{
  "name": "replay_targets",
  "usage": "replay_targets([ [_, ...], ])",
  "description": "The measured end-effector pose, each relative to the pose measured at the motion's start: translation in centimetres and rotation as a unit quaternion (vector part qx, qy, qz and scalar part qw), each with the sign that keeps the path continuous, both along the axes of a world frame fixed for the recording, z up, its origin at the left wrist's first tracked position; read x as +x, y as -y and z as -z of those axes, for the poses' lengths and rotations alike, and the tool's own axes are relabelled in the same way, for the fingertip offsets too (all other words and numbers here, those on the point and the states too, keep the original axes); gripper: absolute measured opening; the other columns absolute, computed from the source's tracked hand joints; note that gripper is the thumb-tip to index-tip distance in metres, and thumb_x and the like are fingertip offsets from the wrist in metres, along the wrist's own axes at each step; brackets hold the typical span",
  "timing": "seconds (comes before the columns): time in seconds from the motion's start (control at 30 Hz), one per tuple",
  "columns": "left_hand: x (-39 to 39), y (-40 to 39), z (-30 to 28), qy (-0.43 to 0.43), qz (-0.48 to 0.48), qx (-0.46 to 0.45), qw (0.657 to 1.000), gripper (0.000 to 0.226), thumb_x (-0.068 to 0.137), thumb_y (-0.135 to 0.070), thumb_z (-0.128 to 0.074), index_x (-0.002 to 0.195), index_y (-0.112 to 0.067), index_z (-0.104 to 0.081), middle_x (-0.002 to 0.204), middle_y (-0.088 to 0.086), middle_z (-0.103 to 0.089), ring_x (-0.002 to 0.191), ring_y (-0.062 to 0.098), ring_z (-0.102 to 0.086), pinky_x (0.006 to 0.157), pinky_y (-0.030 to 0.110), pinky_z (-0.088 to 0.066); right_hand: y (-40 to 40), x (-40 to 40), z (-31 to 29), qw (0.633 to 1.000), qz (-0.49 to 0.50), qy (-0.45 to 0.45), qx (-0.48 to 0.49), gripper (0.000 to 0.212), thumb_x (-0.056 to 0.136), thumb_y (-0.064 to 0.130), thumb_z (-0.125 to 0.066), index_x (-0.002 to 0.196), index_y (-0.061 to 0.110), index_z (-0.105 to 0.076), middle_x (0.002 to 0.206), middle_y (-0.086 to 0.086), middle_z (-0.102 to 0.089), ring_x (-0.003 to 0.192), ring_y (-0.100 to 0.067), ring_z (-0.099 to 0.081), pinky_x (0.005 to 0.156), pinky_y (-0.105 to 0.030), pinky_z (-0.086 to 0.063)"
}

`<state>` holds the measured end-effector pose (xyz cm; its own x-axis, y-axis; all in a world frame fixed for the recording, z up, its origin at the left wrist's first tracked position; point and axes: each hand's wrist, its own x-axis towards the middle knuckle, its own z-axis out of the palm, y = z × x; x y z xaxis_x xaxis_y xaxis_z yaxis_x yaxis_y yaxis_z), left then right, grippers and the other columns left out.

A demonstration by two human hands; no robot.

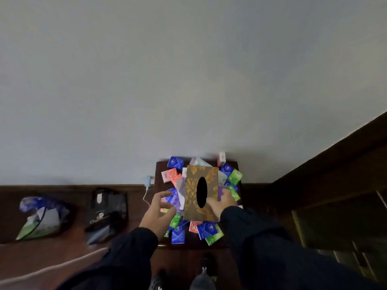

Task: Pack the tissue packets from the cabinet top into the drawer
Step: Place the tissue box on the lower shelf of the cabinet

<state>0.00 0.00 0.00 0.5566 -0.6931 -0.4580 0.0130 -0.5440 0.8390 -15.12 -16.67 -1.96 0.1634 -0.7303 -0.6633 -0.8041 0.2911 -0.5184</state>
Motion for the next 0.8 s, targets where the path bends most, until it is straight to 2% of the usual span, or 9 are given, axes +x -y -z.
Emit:
replay_targets([
  [0.17,-1.2,1.5,2.8,-0.015,-0.026,0.014,0.999,0.039,0.096,-0.021,-0.062,0.123,-0.046,-0.051,0.094,-0.003,-0.069,0.082,0.029,-0.069,0.077,0.045,-0.056,0.9,2.6,3.3,0.995,-0.045,-0.090,0.008,0.073,0.090,0.040,-0.069,0.144,0.004,-0.034,0.135,-0.014,-0.056,0.123,-0.034,-0.057,0.095,-0.035,-0.046],
  [0.23,-1.6,2.1,3.5,-0.016,-0.021,0.020,0.999,0.044,0.095,-0.025,-0.062,0.121,-0.057,-0.048,0.092,-0.009,-0.069,0.080,0.024,-0.069,0.070,0.033,-0.057,0.8,2.9,4.4,0.992,-0.055,-0.116,-0.005,0.065,0.090,0.035,-0.069,0.137,0.004,-0.037,0.131,-0.015,-0.058,0.119,-0.035,-0.059,0.092,-0.036,-0.047],
  [0.3,-1.9,2.9,3.9,-0.023,-0.016,0.027,0.999,0.045,0.094,-0.030,-0.062,0.120,-0.063,-0.045,0.094,-0.013,-0.068,0.075,0.010,-0.068,0.059,0.016,-0.052,0.8,3.0,5.0,0.990,-0.057,-0.125,-0.013,0.057,0.091,0.029,-0.068,0.132,0.004,-0.038,0.128,-0.016,-0.060,0.116,-0.036,-0.061,0.090,-0.037,-0.048],
  [0.37,-2.0,3.6,4.2,-0.035,-0.030,0.032,0.998,0.047,0.094,-0.032,-0.064,0.130,-0.053,-0.043,0.101,-0.013,-0.066,0.075,-0.002,-0.067,0.056,0.008,-0.047,0.8,2.9,5.3,0.988,-0.069,-0.137,-0.026,0.052,0.092,0.029,-0.066,0.129,0.005,-0.039,0.124,-0.016,-0.062,0.111,-0.037,-0.063,0.085,-0.037,-0.048],
  [0.47,-2.2,4.4,3.8,-0.067,-0.040,0.041,0.996,0.055,0.094,-0.034,-0.067,0.141,-0.035,-0.039,0.113,-0.007,-0.060,0.088,0.003,-0.065,0.055,0.005,-0.046,0.9,2.6,5.1,0.986,-0.076,-0.145,-0.038,0.051,0.094,0.034,-0.064,0.129,0.007,-0.038,0.119,-0.014,-0.063,0.106,-0.036,-0.064,0.081,-0.036,-0.046],
  [0.63,-2.1,4.6,2.6,-0.097,-0.044,0.041,0.993,0.066,0.093,-0.031,-0.070,0.148,-0.023,-0.035,0.130,0.007,-0.052,0.104,0.016,-0.061,0.058,0.012,-0.052,0.7,2.1,2.8,0.991,-0.047,-0.114,-0.060,0.053,0.093,0.034,-0.063,0.132,0.009,-0.037,0.117,-0.013,-0.064,0.105,-0.035,-0.063,0.083,-0.036,-0.046],
  [0.73,-2.0,4.3,1.2,-0.086,-0.026,0.015,0.996,0.072,0.090,-0.031,-0.073,0.150,-0.021,-0.034,0.137,0.009,-0.048,0.117,0.022,-0.056,0.084,0.029,-0.058,0.5,1.1,0.2,0.991,-0.047,-0.086,-0.086,0.044,0.093,0.036,-0.063,0.124,0.012,-0.043,0.110,-0.009,-0.064,0.099,-0.033,-0.064,0.081,-0.037,-0.048],
  [0.8,-1.9,4.1,0.1,-0.082,-0.011,-0.001,0.997,0.079,0.088,-0.036,-0.075,0.152,-0.022,-0.032,0.142,0.008,-0.043,0.124,0.024,-0.052,0.099,0.043,-0.054,0.2,0.4,-1.6,0.990,-0.051,-0.071,-0.109,0.037,0.092,0.039,-0.063,0.112,0.016,-0.043,0.101,-0.004,-0.060,0.090,-0.028,-0.061,0.077,-0.036,-0.048],
])
